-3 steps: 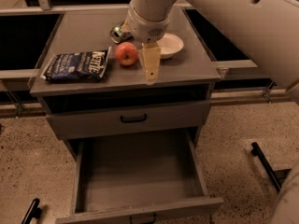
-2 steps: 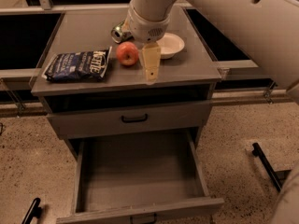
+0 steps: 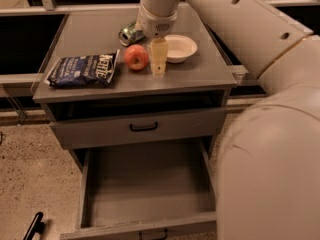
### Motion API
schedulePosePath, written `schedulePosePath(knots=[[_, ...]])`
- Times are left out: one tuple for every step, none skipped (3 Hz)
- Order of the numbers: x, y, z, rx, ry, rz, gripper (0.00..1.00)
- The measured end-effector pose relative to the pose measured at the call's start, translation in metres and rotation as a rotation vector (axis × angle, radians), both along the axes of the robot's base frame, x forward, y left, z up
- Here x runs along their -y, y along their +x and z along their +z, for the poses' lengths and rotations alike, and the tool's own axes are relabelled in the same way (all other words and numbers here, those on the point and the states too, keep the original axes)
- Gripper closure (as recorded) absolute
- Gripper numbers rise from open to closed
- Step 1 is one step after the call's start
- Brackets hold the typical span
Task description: Place apple into middle drawer
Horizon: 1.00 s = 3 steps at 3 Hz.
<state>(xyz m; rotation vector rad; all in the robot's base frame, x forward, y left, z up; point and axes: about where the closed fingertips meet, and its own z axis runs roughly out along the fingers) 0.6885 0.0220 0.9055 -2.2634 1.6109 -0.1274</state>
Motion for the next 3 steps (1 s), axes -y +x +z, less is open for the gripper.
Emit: schedulePosePath(knots=[[0.003,0.027,-0.017,-0.029,-0.006,-0.051,0.0],[-0.005,0.046,-0.025,-0.035,0.025,-0.072,0.0],[-0.02,0.057,-0.031,-0.049,0.063,-0.07,0.15]])
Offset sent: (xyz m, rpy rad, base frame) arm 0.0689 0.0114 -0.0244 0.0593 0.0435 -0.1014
